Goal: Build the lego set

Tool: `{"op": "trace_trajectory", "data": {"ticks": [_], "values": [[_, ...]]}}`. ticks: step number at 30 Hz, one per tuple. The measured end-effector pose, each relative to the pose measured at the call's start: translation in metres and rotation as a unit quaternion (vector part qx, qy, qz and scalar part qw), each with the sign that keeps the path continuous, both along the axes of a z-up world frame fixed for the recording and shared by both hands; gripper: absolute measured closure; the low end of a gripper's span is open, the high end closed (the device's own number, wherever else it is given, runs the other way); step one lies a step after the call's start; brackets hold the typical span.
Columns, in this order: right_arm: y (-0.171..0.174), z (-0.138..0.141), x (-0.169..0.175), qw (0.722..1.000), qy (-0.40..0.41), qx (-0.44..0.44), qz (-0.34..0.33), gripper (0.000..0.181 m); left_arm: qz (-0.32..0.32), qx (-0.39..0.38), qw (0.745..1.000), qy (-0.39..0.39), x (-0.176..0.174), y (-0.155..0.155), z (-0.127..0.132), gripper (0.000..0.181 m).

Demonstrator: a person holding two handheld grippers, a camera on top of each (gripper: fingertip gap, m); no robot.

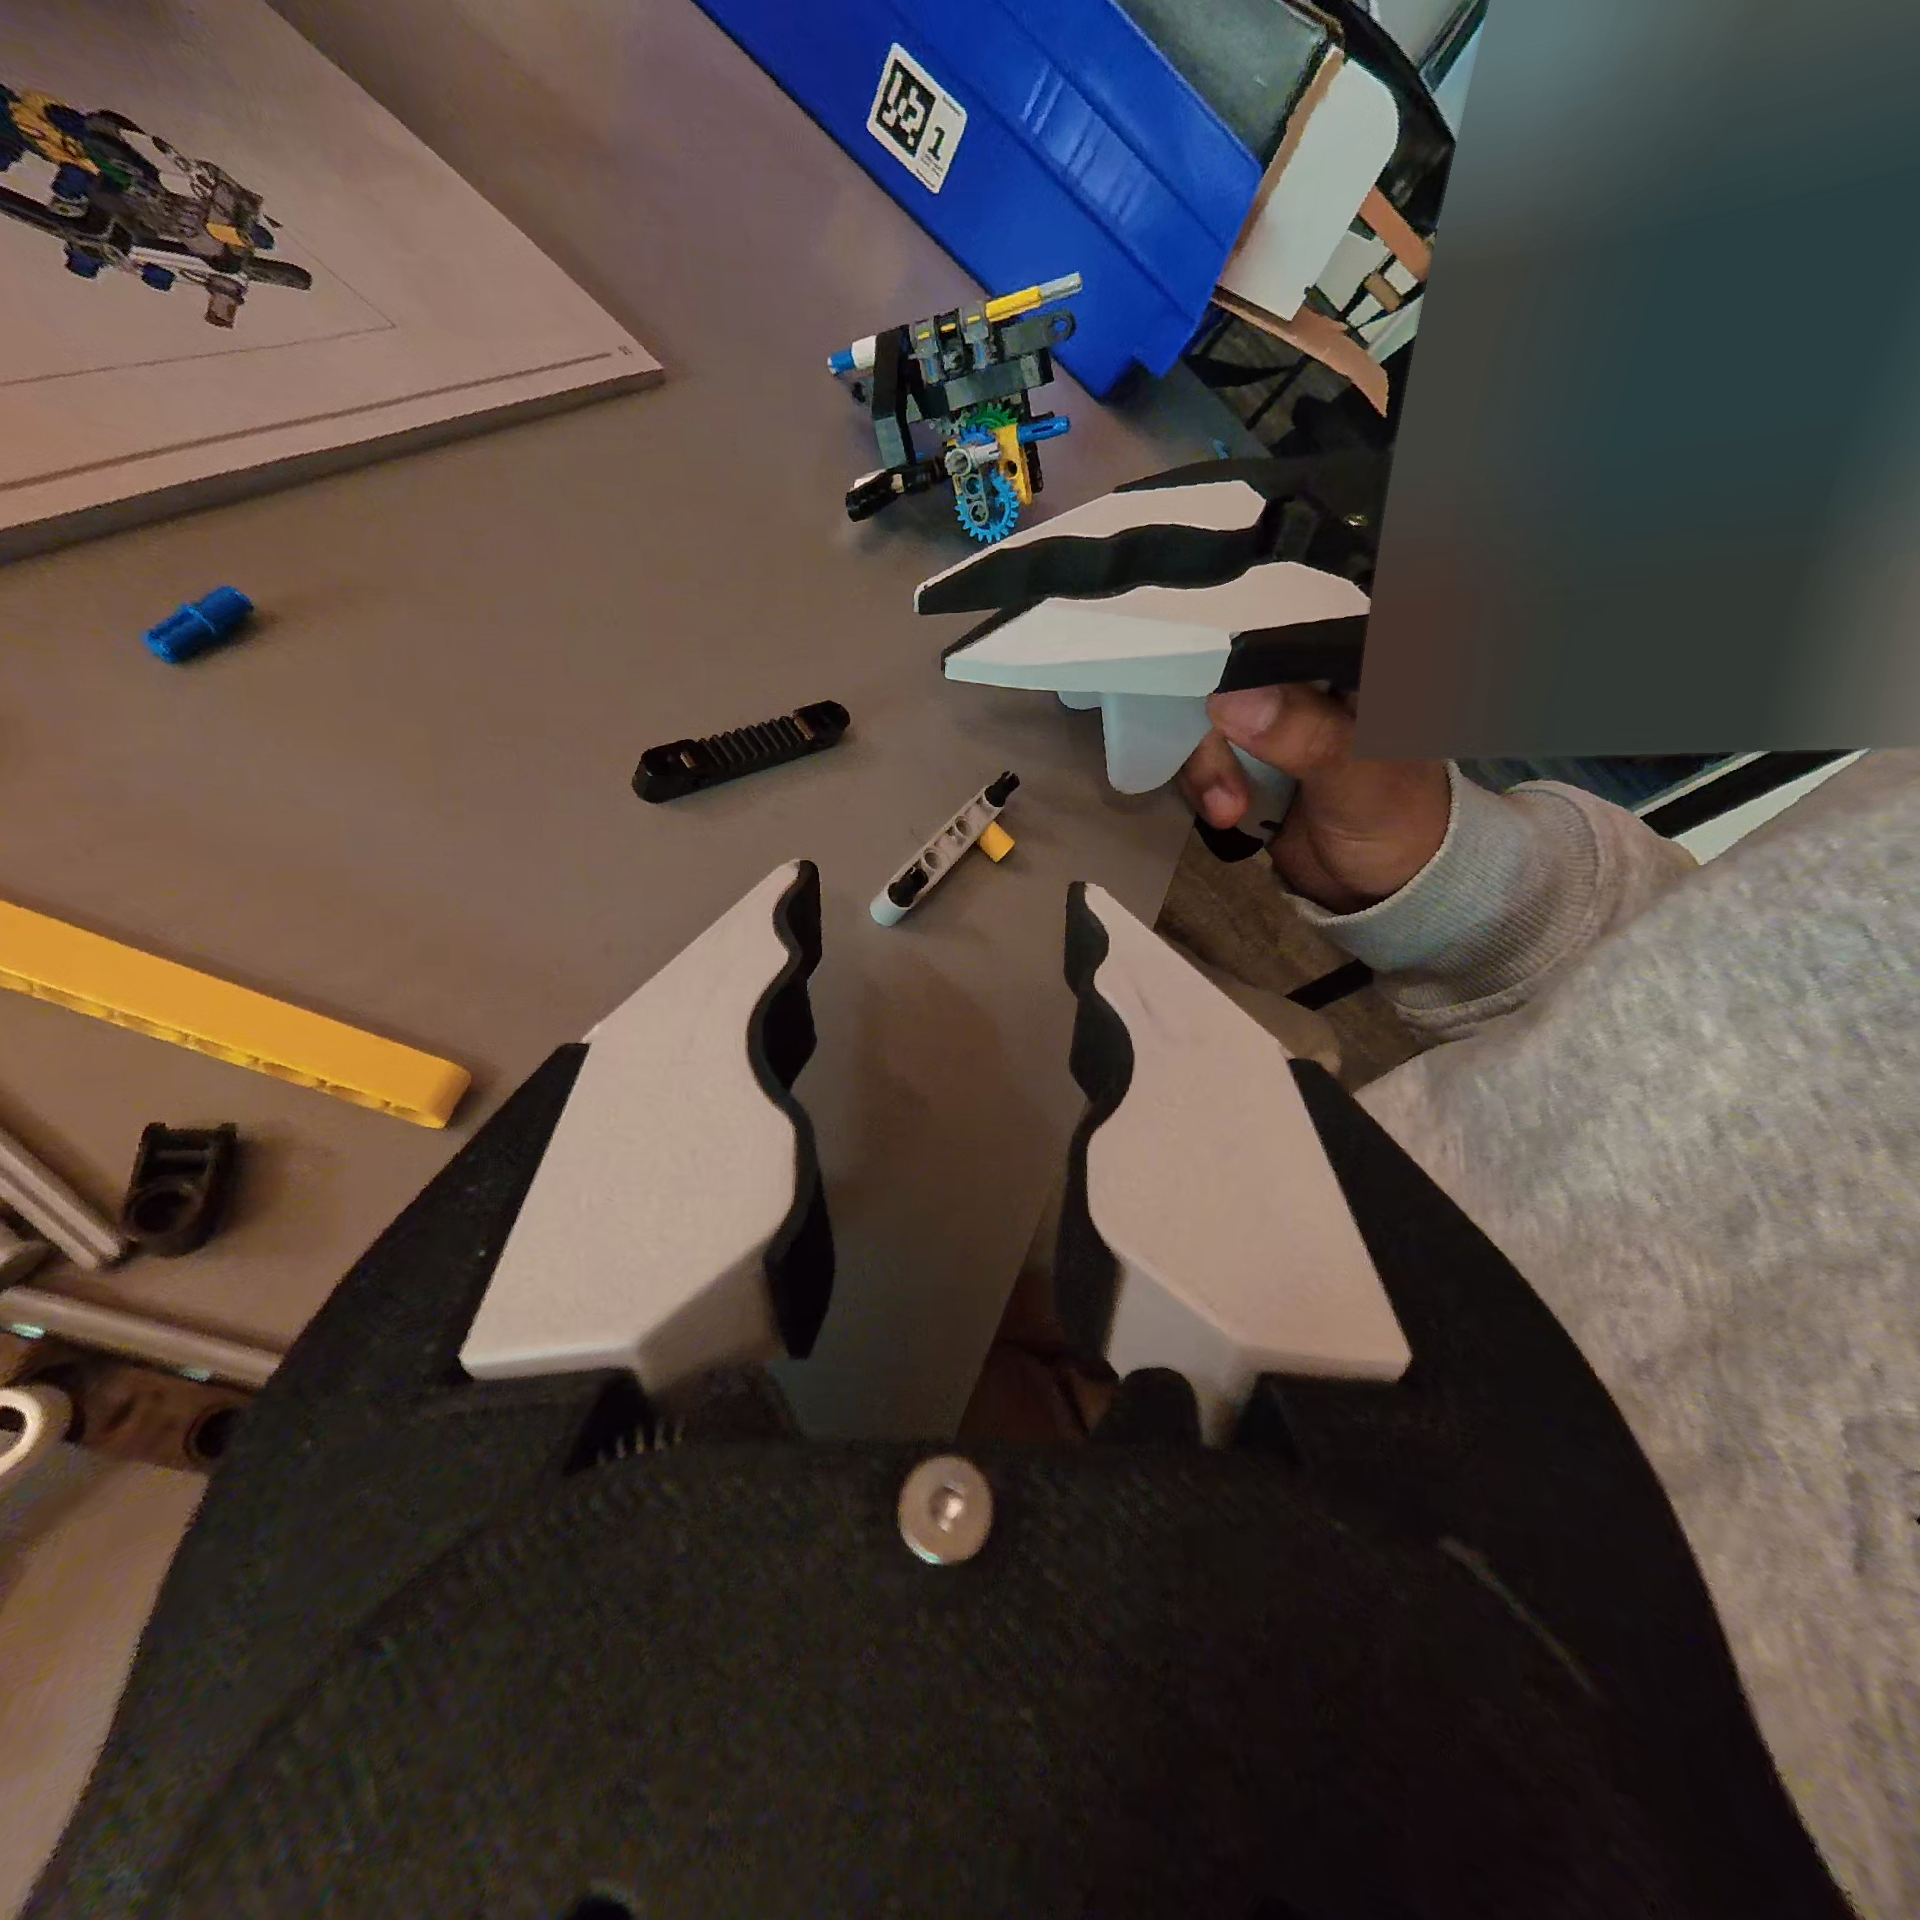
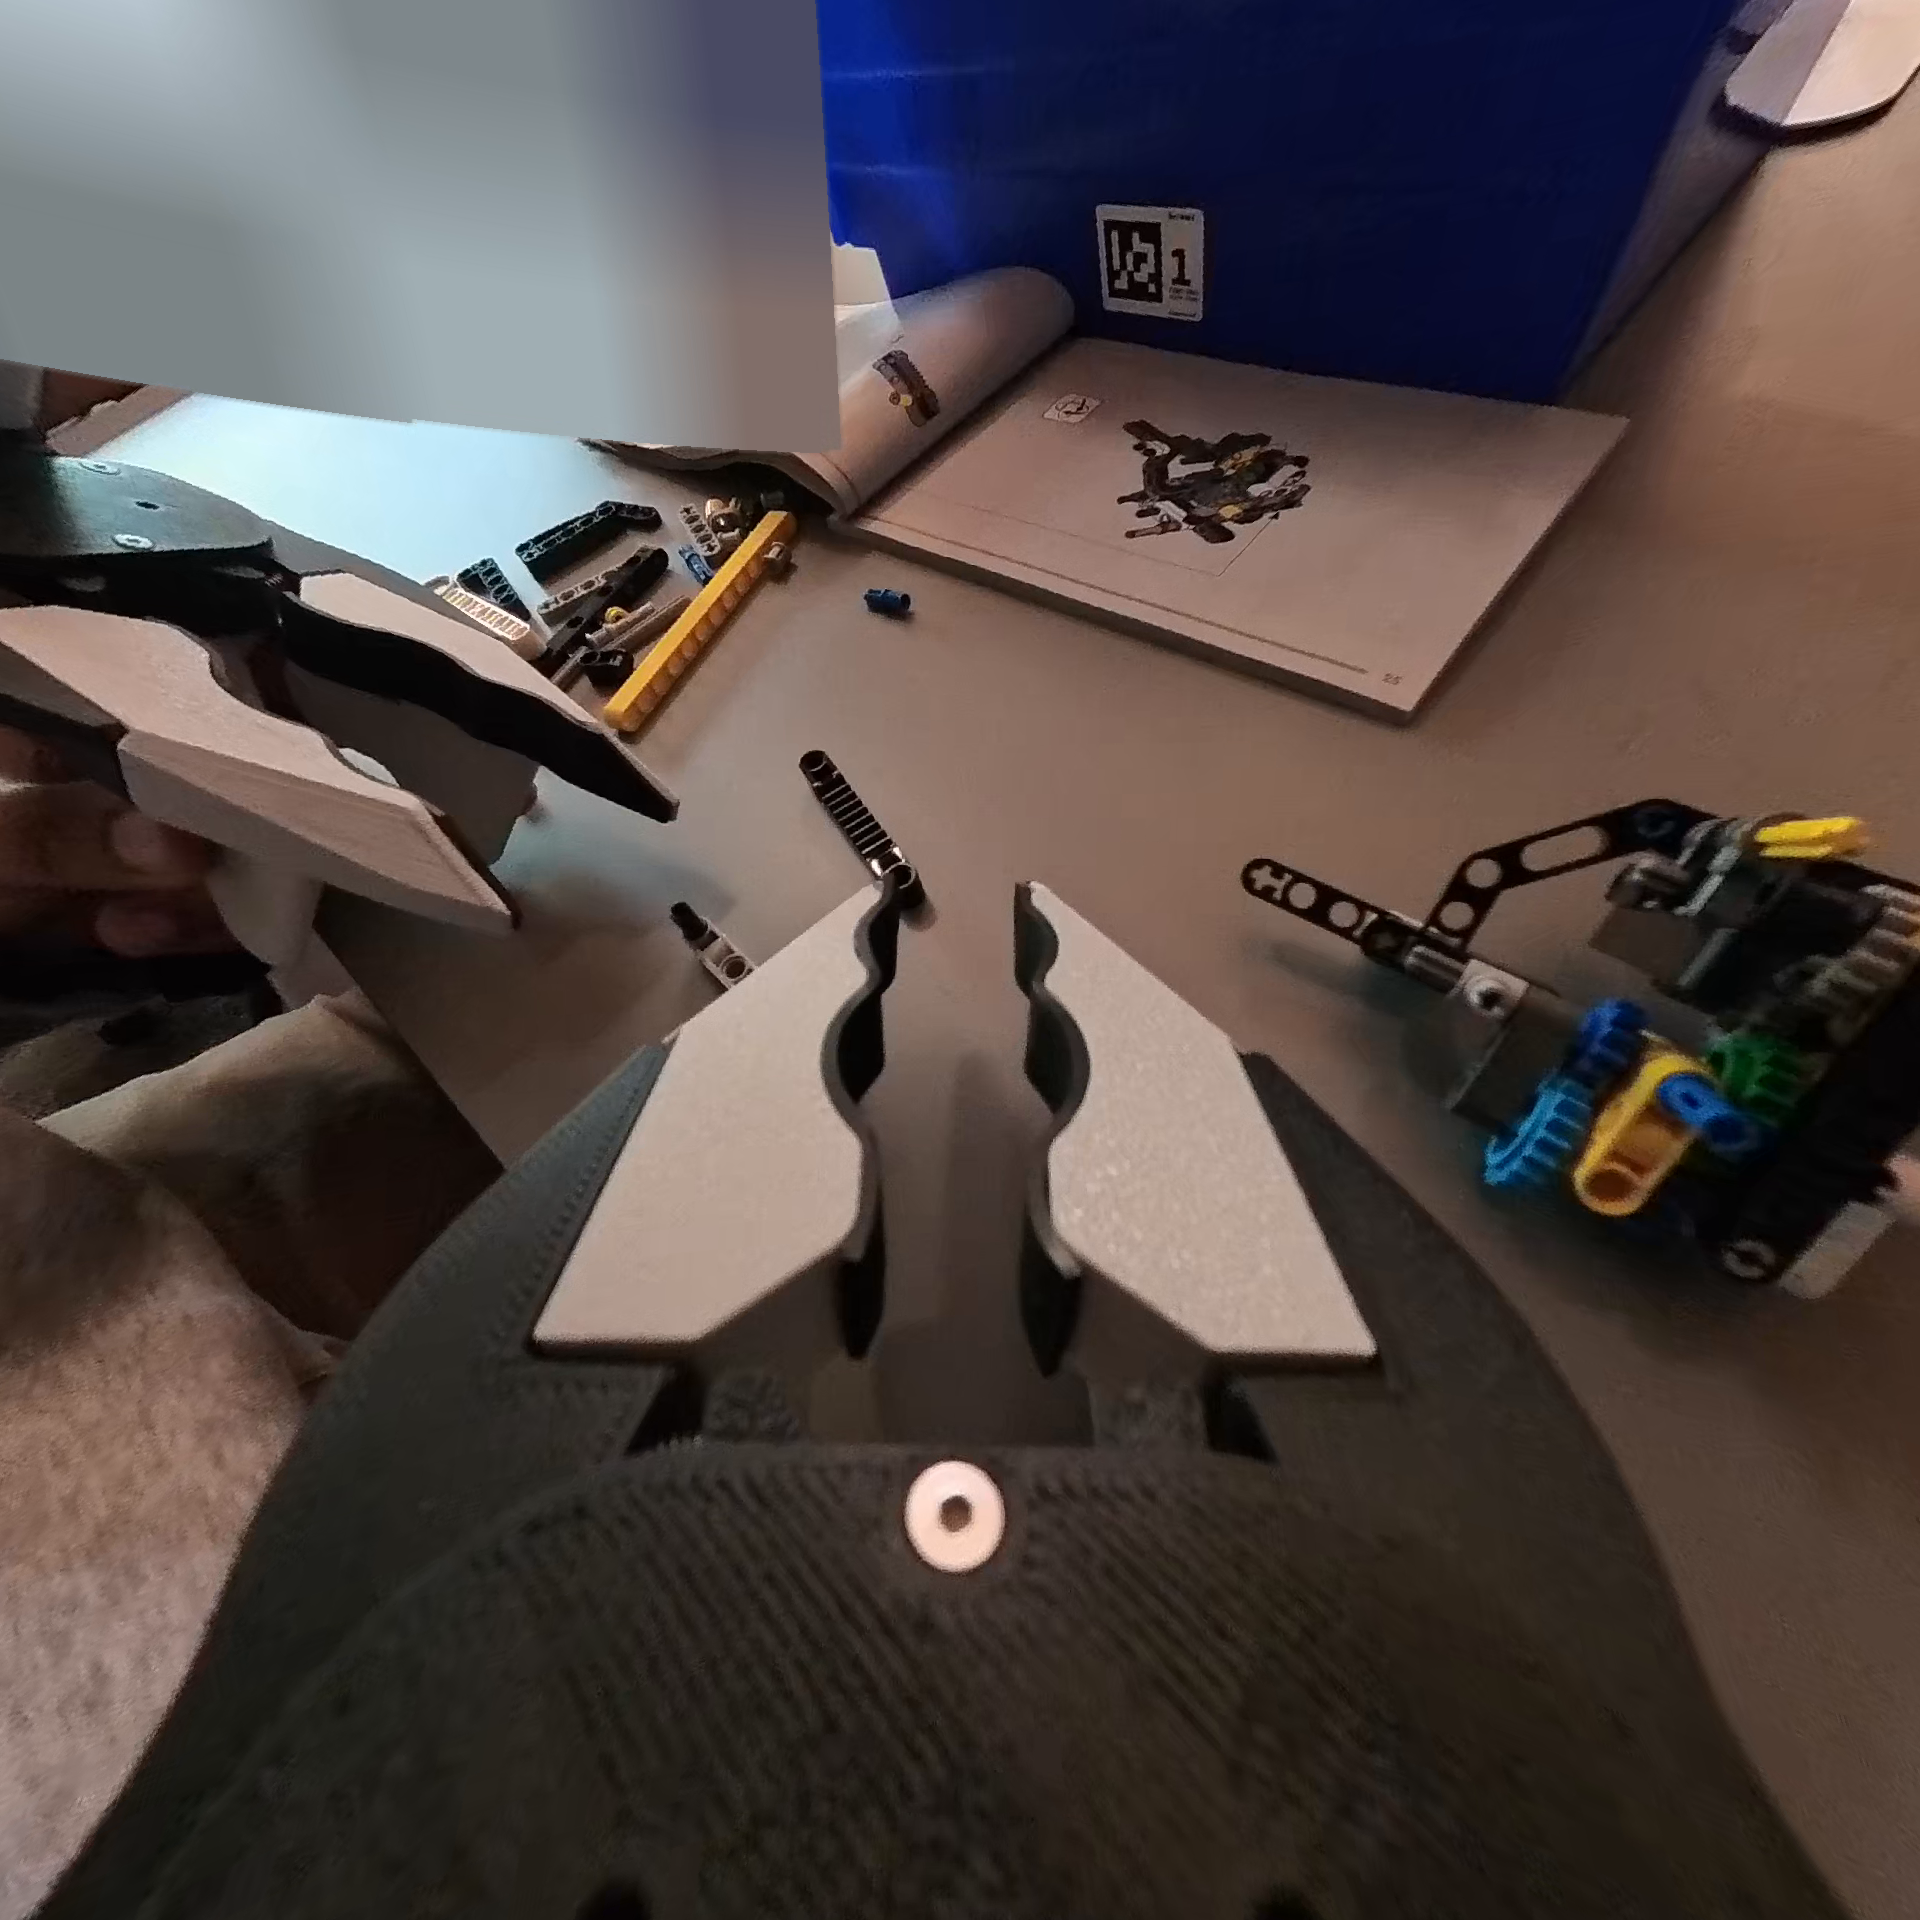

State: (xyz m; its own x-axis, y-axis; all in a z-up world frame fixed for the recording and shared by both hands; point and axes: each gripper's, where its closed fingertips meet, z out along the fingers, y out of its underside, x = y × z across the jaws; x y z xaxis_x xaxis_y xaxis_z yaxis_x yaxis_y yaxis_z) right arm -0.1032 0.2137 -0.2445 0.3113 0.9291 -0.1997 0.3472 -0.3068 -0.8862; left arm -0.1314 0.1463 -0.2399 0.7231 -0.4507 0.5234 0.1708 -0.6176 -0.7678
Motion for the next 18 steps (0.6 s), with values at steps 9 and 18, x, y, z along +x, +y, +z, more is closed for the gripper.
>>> {"op": "trace_trajectory", "data": {"ticks": [9, 18], "values": [[0.0002, -0.0005, -0.0002, 1.0, -0.001, 0.0, -0.001, 0.159, -0.001, -0.003, 1.0, -0.002, 0.0002, 0.0002, -0.0004, 0.135], [0.0003, -0.0009, -0.0003, 1.0, -0.002, -0.001, -0.001, 0.159, -0.002, -0.006, 1.0, -0.008, 0.0, 0.0002, -0.0002, 0.135]]}}
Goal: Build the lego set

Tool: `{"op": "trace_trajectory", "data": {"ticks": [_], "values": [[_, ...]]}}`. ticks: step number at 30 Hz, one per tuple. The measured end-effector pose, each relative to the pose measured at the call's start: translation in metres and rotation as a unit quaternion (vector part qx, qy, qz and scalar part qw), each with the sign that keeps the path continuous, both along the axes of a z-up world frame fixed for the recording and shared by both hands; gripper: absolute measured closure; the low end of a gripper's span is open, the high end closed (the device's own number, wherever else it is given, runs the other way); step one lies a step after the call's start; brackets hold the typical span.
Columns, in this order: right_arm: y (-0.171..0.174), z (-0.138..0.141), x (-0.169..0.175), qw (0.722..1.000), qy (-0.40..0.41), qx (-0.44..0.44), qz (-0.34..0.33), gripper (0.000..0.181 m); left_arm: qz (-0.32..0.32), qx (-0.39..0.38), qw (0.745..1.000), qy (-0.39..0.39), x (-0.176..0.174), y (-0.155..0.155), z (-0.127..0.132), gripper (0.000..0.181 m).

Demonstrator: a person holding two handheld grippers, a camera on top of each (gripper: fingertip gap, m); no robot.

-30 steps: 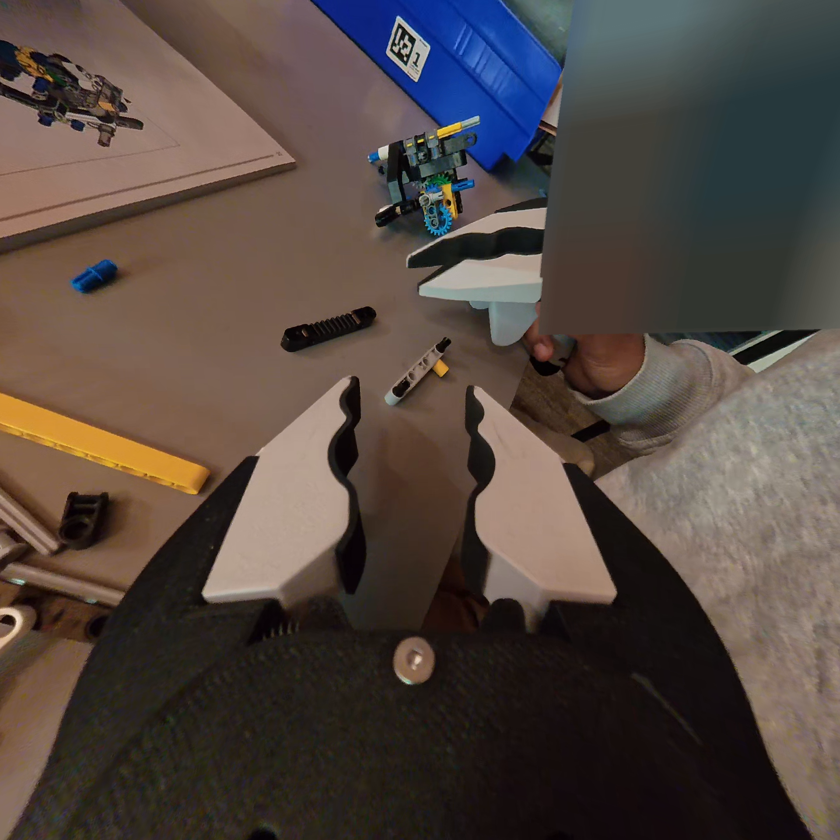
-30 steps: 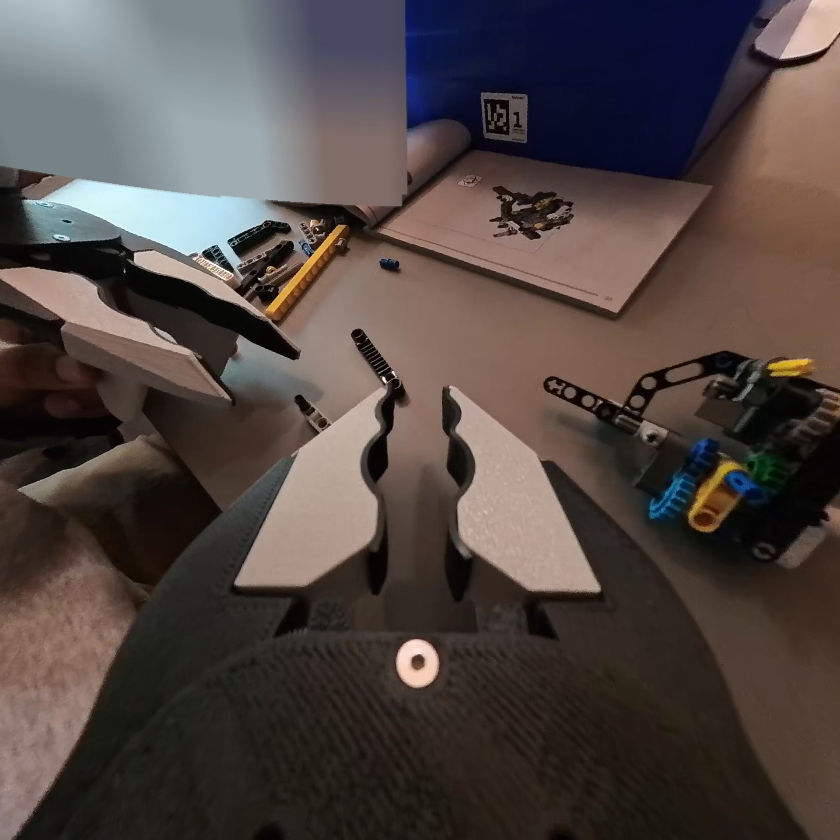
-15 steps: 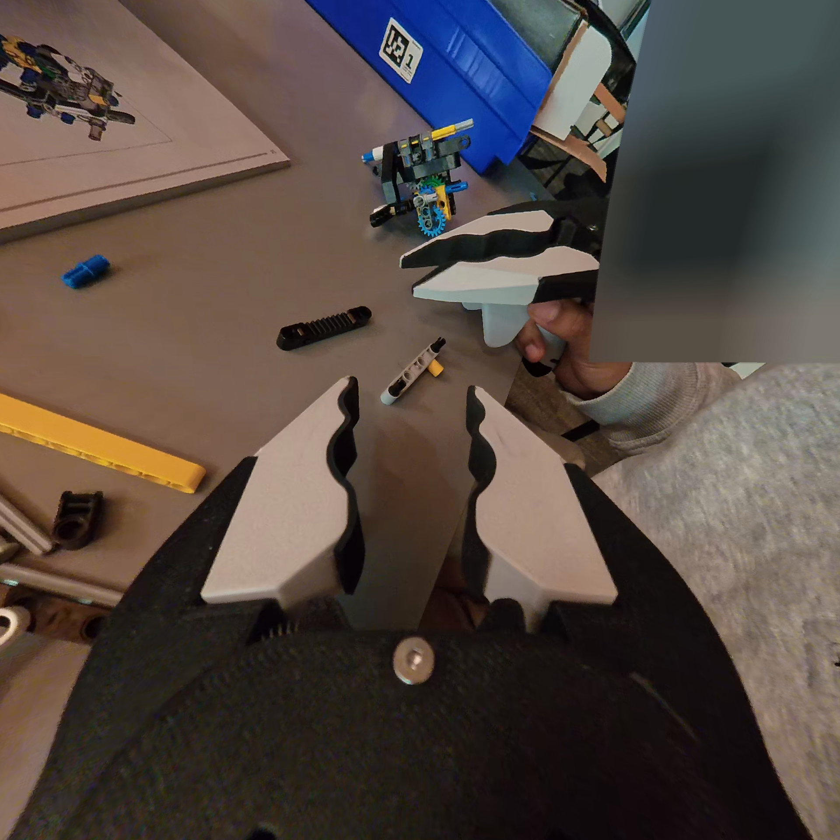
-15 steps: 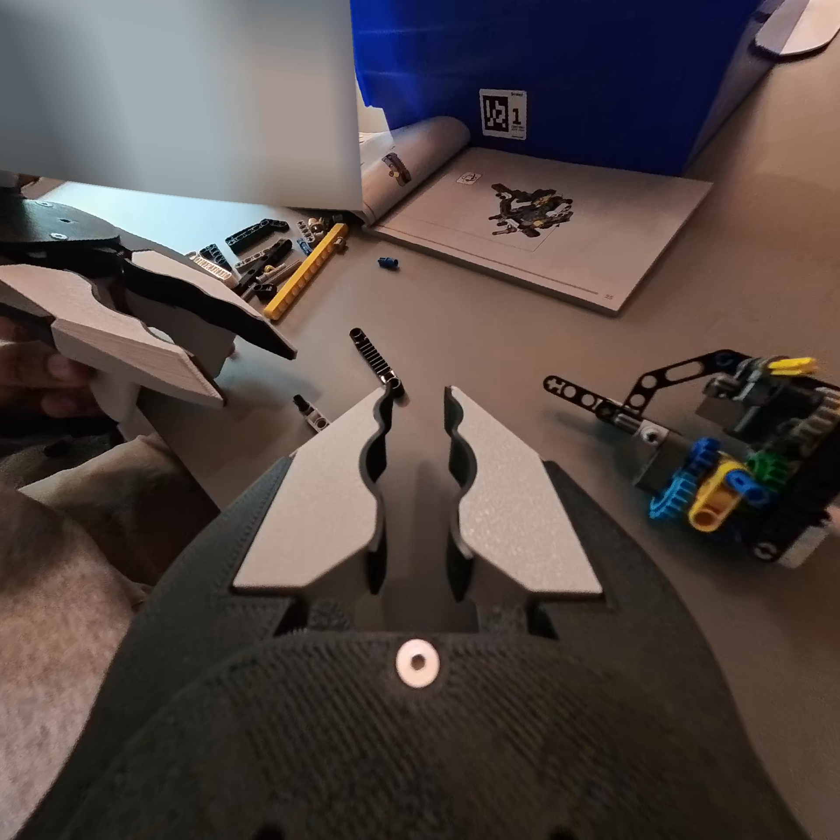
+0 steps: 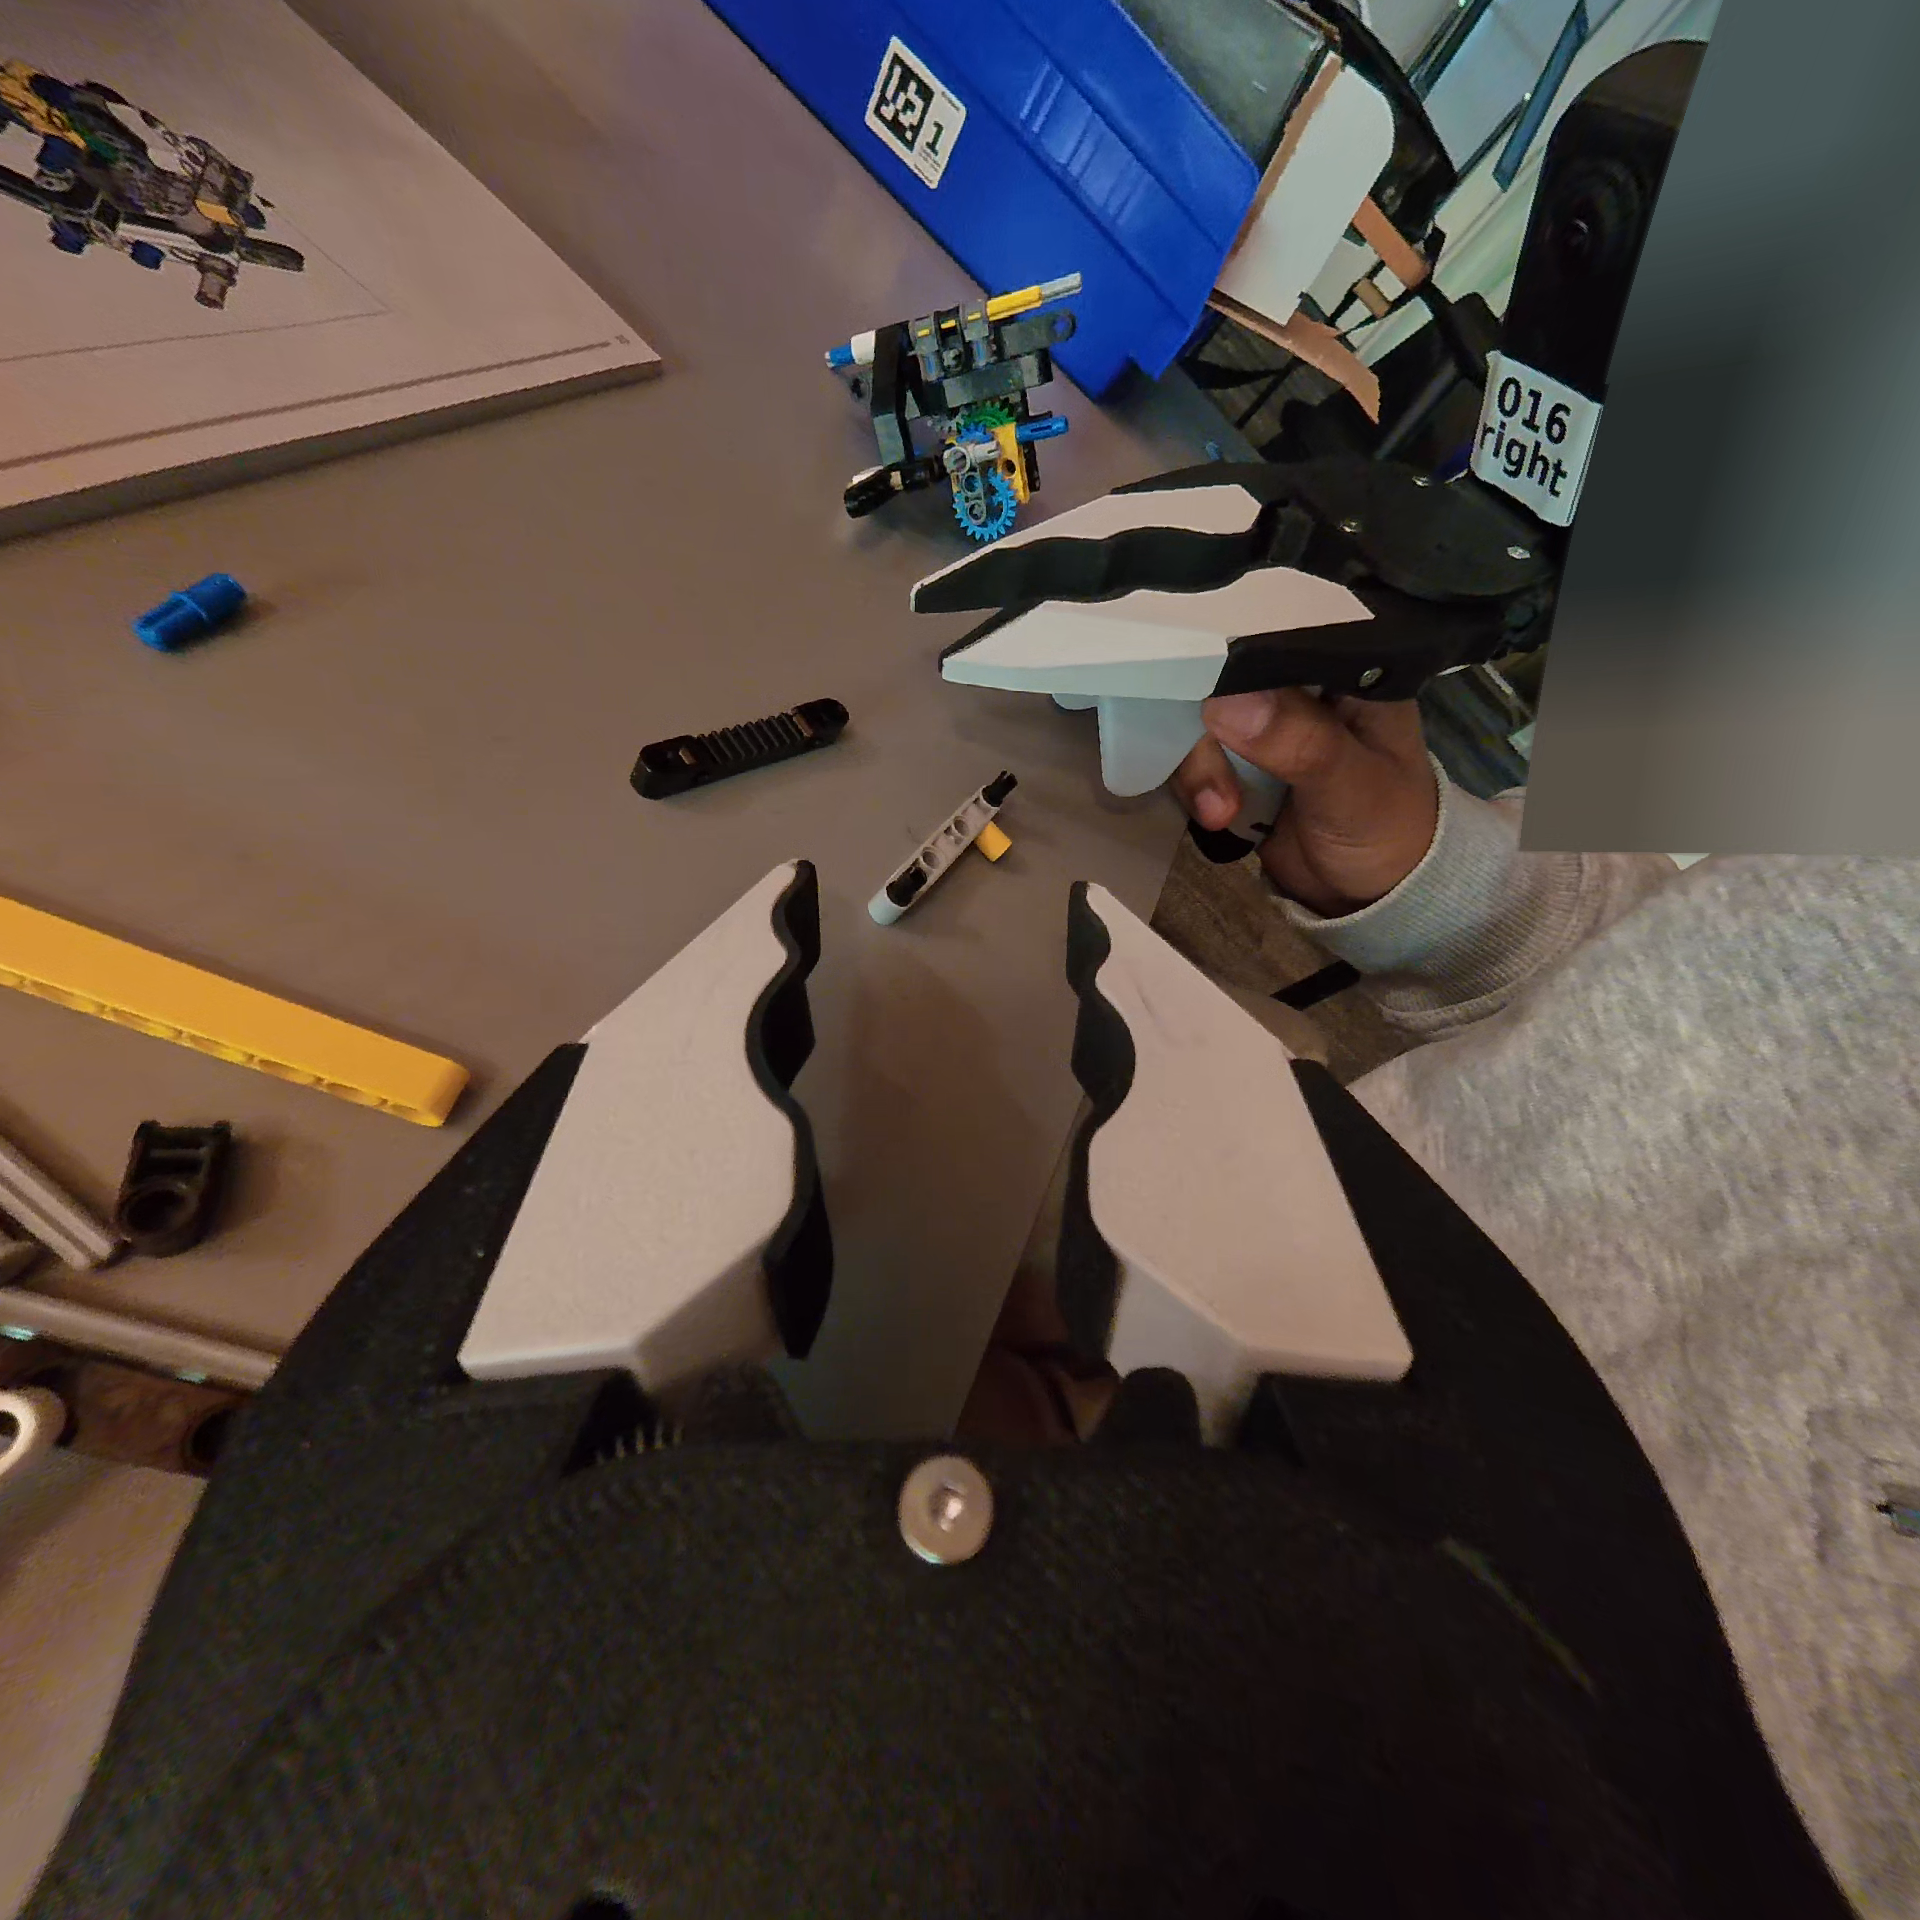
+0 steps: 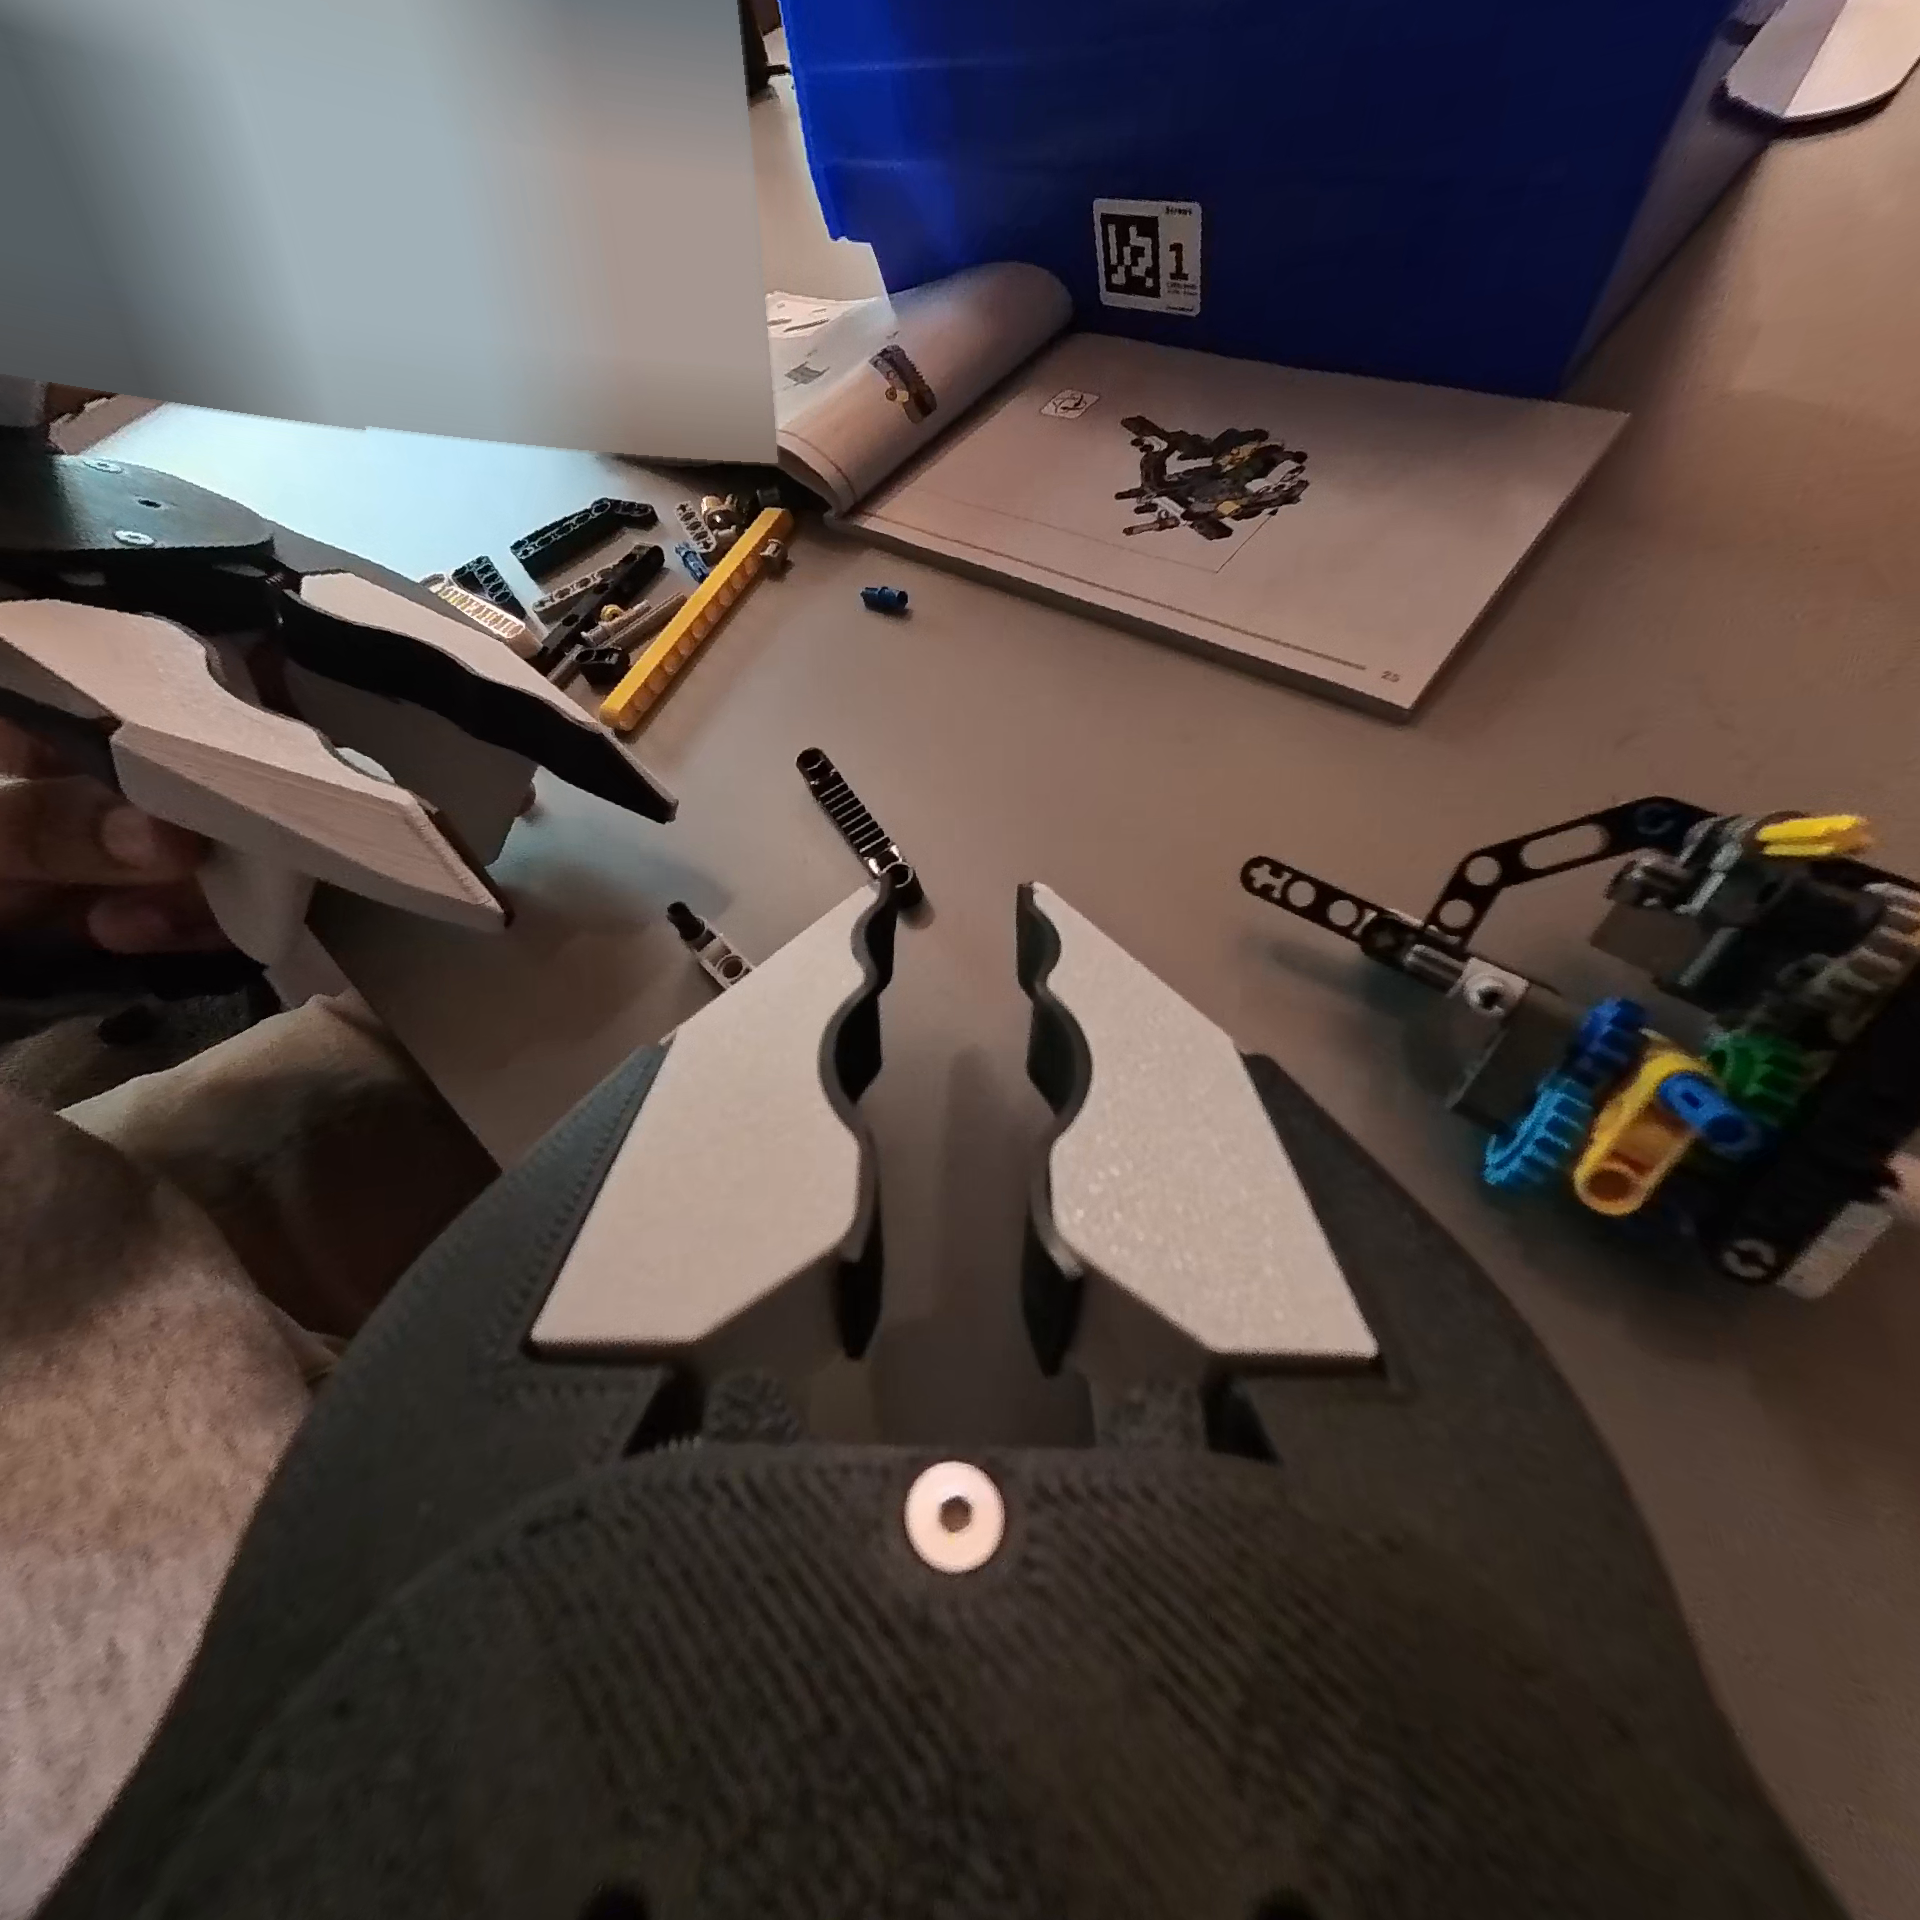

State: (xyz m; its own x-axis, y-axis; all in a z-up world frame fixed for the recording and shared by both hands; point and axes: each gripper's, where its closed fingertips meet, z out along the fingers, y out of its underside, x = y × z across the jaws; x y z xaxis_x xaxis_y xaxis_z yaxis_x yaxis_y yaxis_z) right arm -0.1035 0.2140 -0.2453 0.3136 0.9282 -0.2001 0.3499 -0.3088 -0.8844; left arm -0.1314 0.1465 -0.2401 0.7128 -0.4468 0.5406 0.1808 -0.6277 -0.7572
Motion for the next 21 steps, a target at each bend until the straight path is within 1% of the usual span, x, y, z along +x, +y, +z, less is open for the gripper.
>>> {"op": "trace_trajectory", "data": {"ticks": [8, 11, 13, 16, 19, 21], "values": [[-0.003, 0.001, -0.001, 1.0, 0.005, -0.007, 0.011, 0.157, -0.001, 0.0, 1.0, 0.003, 0.0, 0.0, -0.001, 0.134], [-0.01, 0.007, -0.004, 0.999, 0.024, -0.024, 0.031, 0.153, -0.001, 0.001, 1.0, 0.002, 0.0, -0.002, 0.0, 0.134], [-0.018, 0.015, -0.008, 0.997, 0.049, -0.034, 0.056, 0.152, 0.002, 0.013, 1.0, -0.003, -0.001, -0.002, 0.004, 0.136], [-0.03, 0.03, -0.009, 0.992, 0.088, -0.031, 0.089, 0.15, 0.044, 0.071, 0.996, -0.024, -0.013, 0.0, 0.023, 0.142], [-0.03, 0.038, -0.007, 0.991, 0.101, -0.008, 0.088, 0.15, 0.063, 0.077, 0.995, -0.031, -0.024, 0.001, 0.028, 0.142], [-0.029, 0.037, -0.006, 0.992, 0.092, 0.002, 0.083, 0.151, 0.071, 0.082, 0.994, -0.026, -0.029, 0.001, 0.029, 0.144]]}}
